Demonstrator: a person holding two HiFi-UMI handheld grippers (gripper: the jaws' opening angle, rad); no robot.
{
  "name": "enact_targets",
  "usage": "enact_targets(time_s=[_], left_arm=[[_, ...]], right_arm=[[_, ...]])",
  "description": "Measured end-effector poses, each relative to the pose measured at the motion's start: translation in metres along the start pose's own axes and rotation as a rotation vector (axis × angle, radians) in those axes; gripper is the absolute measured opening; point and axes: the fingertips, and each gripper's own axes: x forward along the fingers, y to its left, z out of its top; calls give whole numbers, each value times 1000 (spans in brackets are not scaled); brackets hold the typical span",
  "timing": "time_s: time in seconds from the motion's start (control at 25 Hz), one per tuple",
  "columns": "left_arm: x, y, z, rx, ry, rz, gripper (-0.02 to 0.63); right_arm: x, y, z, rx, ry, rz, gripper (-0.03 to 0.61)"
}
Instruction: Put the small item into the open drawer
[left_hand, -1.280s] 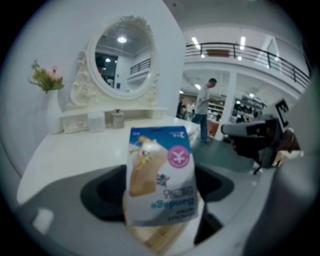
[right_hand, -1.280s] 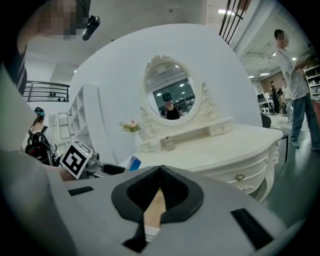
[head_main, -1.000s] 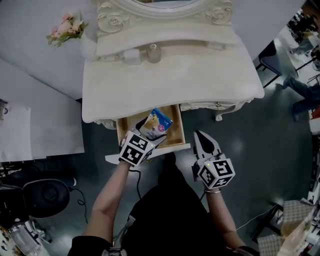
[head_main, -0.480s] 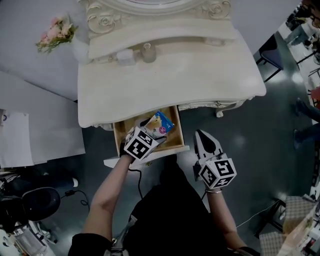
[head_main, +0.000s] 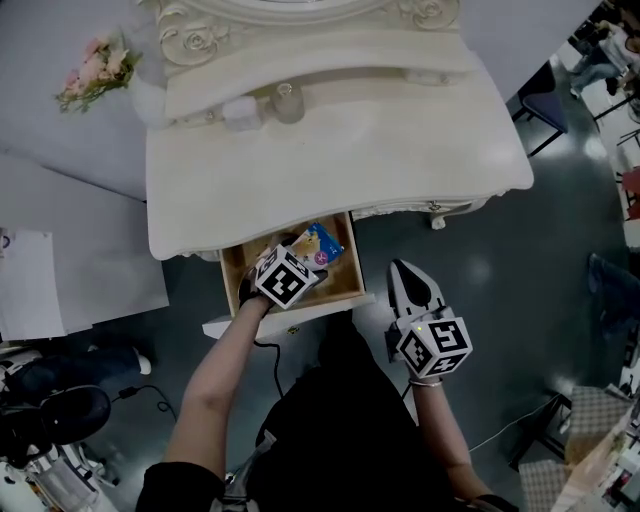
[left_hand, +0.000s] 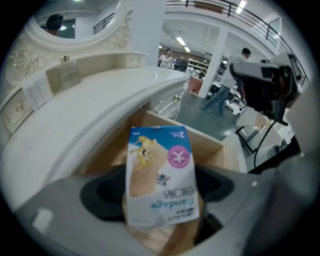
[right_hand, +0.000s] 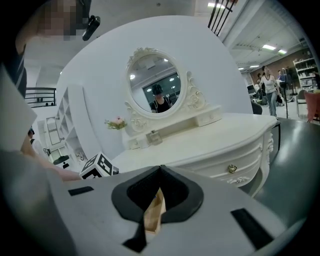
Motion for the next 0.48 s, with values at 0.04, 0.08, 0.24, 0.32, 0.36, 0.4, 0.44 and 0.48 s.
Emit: enact_targets(time_s=[0.04, 0.08, 0.24, 0.32, 0.36, 0.4, 0.44, 0.48], left_arm=[[3, 2, -1, 2, 5, 2, 433], [6, 3, -3, 5, 14, 3, 433], [19, 5, -12, 22, 60, 11, 433], [25, 7, -16, 24, 78, 9, 434], [27, 8, -18, 22, 85, 7, 434], [29, 9, -19, 21, 92, 5, 434], [31, 10, -21, 22, 98, 4, 433], [33, 11, -23, 25, 104, 4, 434]], right_arm=[[1, 0, 1, 2, -2, 0, 0], [2, 0, 1, 2, -3, 1, 0], [3, -1, 1, 3, 3, 4, 0], [3, -3, 1, 2, 5, 1, 0], [4, -3, 1, 3, 5, 0, 0], [5, -4, 2, 3, 5, -1, 0], [6, -4, 2, 4, 5, -2, 0], [7, -4, 2, 4, 4, -2, 0]])
